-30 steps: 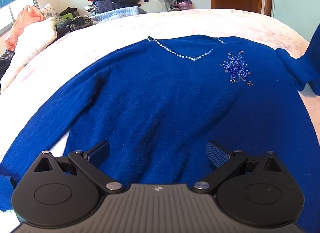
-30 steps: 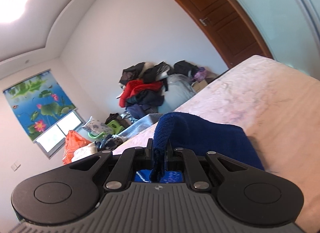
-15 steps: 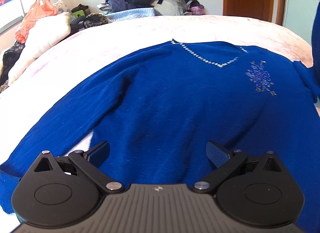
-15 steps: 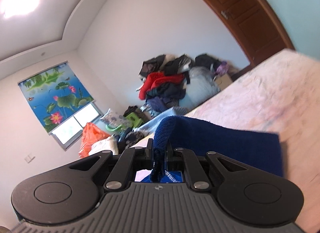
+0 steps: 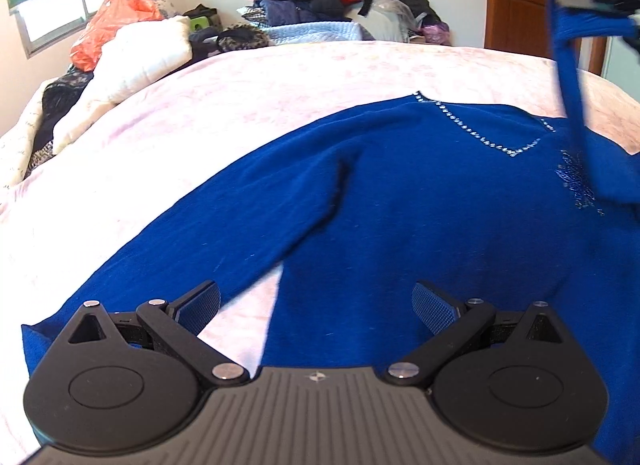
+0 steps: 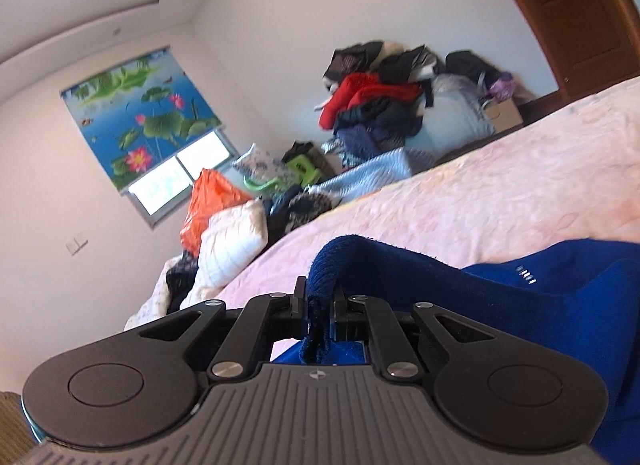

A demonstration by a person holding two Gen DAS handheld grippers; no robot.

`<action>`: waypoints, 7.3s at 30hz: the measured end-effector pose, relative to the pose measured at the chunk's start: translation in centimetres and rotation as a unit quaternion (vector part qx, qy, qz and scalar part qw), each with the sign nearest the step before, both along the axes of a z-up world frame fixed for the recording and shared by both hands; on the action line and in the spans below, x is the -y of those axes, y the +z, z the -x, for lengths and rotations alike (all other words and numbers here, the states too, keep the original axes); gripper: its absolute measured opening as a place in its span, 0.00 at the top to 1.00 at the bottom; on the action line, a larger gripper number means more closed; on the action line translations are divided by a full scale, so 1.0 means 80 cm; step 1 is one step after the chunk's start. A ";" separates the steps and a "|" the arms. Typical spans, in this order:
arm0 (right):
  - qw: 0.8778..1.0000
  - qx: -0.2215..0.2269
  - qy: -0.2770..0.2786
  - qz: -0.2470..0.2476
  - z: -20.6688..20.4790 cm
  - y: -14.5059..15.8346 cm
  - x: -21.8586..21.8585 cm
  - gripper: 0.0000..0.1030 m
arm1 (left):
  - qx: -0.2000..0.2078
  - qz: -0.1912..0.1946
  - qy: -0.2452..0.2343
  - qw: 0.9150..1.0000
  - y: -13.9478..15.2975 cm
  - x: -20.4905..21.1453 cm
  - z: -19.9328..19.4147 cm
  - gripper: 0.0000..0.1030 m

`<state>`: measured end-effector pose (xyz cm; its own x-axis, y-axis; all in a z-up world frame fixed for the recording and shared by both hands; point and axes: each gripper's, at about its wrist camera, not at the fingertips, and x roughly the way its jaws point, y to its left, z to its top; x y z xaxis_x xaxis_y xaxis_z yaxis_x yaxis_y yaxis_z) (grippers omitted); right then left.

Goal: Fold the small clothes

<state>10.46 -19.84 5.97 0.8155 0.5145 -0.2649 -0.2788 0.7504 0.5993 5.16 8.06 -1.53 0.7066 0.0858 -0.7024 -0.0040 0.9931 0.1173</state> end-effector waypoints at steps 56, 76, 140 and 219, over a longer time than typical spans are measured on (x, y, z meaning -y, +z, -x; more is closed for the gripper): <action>0.984 -0.160 0.055 0.054 -0.069 -0.106 -0.127 0.31 | -0.025 0.000 0.053 0.998 -0.006 -0.051 0.013 0.00; 0.976 -0.094 0.183 0.063 0.003 -0.064 -0.207 0.31 | 0.014 -0.026 0.159 0.987 0.018 -0.155 0.051 0.00; 0.986 0.018 0.064 0.156 -0.070 0.036 -0.064 0.91 | 0.019 -0.041 0.035 0.998 0.006 -0.035 -0.050 0.00; 0.966 -0.116 -0.153 0.173 -0.001 -0.108 0.164 0.49 | -0.053 -0.012 -0.026 0.998 -0.023 0.037 -0.042 0.00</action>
